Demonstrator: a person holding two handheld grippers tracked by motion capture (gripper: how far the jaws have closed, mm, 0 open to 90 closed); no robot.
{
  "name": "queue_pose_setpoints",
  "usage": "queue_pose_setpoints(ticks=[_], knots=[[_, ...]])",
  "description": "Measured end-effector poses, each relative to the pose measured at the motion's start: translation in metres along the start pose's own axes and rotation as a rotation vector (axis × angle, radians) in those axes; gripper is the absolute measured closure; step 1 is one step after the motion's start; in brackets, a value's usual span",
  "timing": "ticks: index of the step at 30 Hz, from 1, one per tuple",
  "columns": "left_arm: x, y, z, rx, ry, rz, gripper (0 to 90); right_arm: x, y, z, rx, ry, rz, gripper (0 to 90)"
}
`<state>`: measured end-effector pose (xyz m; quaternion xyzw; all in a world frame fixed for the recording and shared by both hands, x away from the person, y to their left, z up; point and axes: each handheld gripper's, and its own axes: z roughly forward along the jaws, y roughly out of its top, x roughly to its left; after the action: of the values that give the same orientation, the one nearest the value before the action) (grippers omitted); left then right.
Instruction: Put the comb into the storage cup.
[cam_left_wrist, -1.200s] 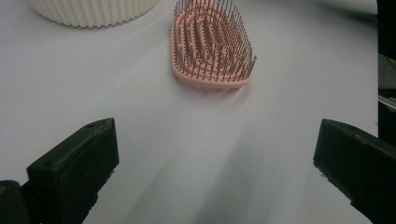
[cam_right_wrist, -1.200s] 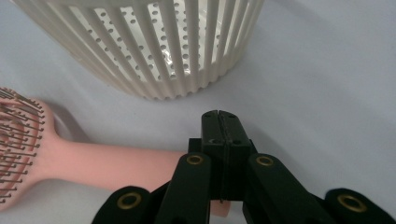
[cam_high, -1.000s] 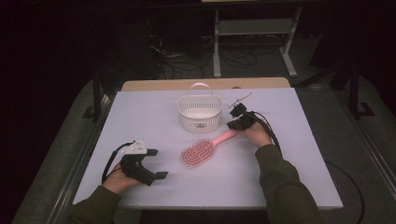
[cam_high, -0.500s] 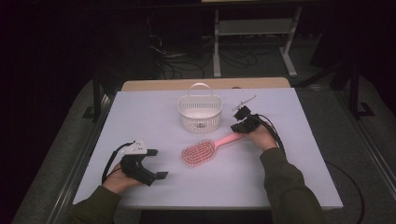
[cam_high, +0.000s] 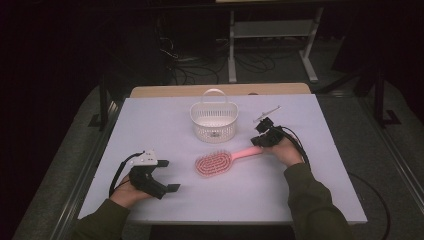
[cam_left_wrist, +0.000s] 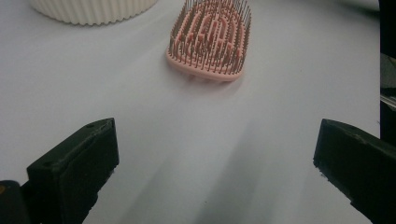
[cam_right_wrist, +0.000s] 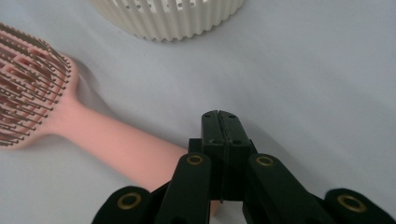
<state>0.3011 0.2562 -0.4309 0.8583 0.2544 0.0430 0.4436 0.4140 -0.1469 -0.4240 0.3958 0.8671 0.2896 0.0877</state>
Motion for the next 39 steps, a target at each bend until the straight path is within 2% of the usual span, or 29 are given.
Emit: queue_pose_setpoints(ticks=[20, 27, 39], knots=[[0.000, 0.000, 0.000, 0.002, 0.000, 0.001, 0.0, 0.010, -0.021, -0.015, 0.010, 0.011, -0.032, 89.0], [-0.001, 0.000, 0.000, 0.002, 0.001, -0.002, 0.1, 0.017, -0.025, -0.017, 0.029, 0.020, -0.064, 89.0], [-0.001, 0.000, 0.000, 0.001, 0.000, 0.000, 0.1, 0.022, -0.035, -0.025, 0.031, 0.040, -0.064, 88.9]])
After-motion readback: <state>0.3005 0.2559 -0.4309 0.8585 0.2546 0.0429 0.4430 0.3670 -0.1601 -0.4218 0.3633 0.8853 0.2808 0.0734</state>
